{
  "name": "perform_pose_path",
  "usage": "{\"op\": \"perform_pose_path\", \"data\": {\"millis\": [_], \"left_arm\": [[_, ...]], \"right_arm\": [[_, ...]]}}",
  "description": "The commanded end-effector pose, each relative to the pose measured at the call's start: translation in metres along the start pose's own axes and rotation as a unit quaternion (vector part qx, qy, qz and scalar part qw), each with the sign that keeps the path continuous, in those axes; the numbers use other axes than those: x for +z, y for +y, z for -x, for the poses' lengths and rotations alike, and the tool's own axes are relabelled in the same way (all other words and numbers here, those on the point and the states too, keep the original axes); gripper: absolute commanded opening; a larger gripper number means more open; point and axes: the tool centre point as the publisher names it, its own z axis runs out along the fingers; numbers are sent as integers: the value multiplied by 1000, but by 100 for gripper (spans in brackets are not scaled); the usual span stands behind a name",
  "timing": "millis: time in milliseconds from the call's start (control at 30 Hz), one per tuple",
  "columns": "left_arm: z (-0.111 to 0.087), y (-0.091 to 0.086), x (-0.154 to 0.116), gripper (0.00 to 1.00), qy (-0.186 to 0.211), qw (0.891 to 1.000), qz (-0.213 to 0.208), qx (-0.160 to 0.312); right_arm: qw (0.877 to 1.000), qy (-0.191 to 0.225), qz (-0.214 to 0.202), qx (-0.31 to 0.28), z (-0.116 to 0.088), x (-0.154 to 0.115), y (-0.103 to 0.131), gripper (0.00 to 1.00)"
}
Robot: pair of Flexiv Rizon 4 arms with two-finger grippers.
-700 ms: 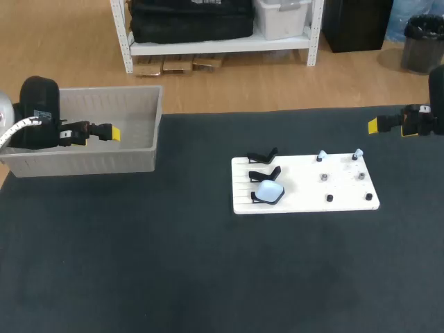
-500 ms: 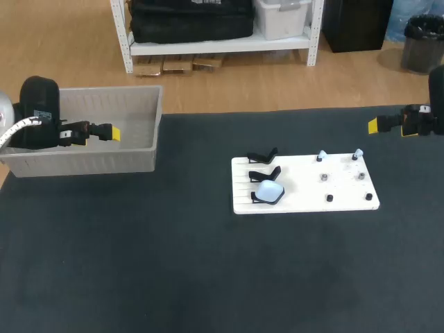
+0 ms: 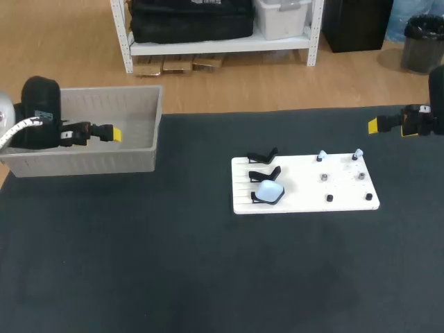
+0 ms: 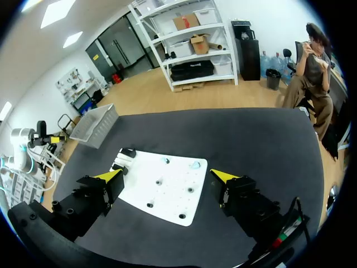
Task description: Pick up each earbud case from the left stands, insert the matching earbuds, close the lid, and place the case in the box.
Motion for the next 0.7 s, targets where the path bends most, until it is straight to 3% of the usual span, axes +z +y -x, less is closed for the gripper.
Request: {"op": "perform_pose_path", "data": {"millis": [33, 300, 467, 700], "left_arm": [[6, -10, 3, 100, 3, 999, -22, 32], [10, -46, 15, 100, 15, 983, -83, 160], [6, -70, 20, 100, 25, 959, -143, 245], [-6, -87, 31, 100, 38, 921, -217, 321]], "right_arm": [[1000, 0, 2, -1, 0, 0, -1, 100], [1000, 0, 2, -1, 0, 0, -1, 100], [1000, 0, 2, -1, 0, 0, -1, 100], [1000, 0, 2, -1, 0, 0, -1, 100]]}}
